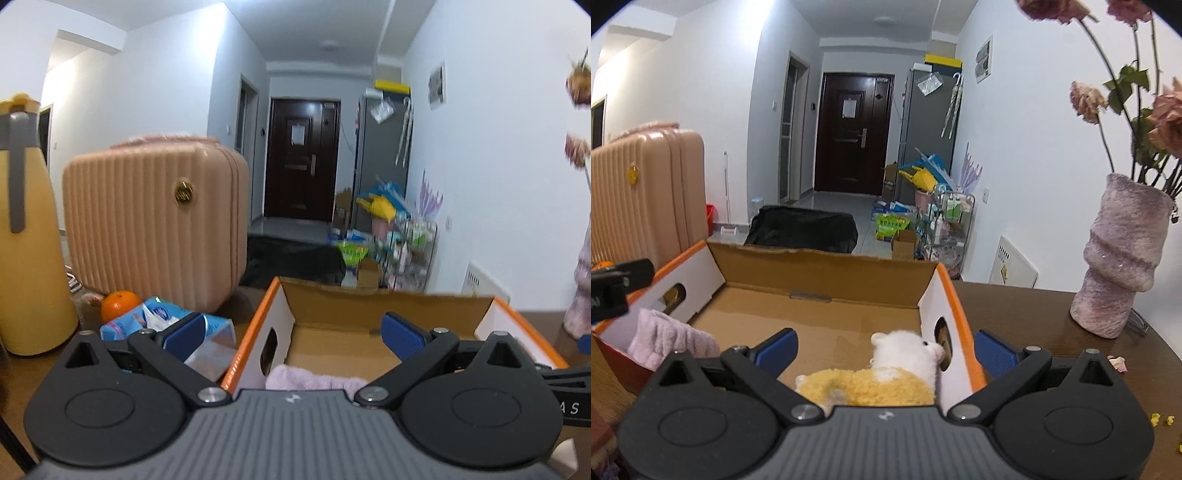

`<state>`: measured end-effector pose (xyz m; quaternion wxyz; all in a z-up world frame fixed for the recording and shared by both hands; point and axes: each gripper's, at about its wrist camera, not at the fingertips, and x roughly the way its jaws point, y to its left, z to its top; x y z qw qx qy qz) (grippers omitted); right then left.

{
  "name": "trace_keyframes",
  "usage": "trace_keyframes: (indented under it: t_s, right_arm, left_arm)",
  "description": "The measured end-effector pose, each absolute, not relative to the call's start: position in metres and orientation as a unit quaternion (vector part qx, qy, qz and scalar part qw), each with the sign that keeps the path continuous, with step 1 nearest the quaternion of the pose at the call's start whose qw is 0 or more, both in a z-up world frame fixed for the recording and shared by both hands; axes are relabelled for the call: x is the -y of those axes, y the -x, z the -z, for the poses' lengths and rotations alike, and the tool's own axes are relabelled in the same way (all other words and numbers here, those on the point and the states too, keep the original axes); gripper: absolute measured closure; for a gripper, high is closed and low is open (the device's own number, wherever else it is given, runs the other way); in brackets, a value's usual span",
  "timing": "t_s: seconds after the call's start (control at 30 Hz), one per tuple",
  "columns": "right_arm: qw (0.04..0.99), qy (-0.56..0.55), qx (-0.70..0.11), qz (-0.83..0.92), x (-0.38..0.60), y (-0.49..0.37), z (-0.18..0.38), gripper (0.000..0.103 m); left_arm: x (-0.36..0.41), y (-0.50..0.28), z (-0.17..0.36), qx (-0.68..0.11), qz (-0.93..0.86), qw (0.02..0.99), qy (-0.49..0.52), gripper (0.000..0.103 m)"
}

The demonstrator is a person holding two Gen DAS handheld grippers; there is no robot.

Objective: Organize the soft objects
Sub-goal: 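Lower and release the pink towel and yellow sheep into the box with both grippers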

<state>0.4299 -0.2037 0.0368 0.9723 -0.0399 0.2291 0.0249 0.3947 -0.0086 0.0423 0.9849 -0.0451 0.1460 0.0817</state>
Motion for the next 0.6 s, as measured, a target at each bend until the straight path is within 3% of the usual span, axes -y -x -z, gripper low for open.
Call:
trace_keyframes:
  t_s: [0.23,0.6]
  right_arm:
    - [0.98,0.027,-0.195,-0.027,0.213,-0.405,-0.058,0.001]
    - [0.988,0.02,-0.15,-0.043,0.217,-0.362,-0.083,0.0]
  left_arm:
    - [0.005,-0.368,-0.063,-0.102,-0.087,0.99,0.05,0.0]
    - [0.0,-0.338,-0.073,-0.098,-0.067,0.991,0.052,0.0]
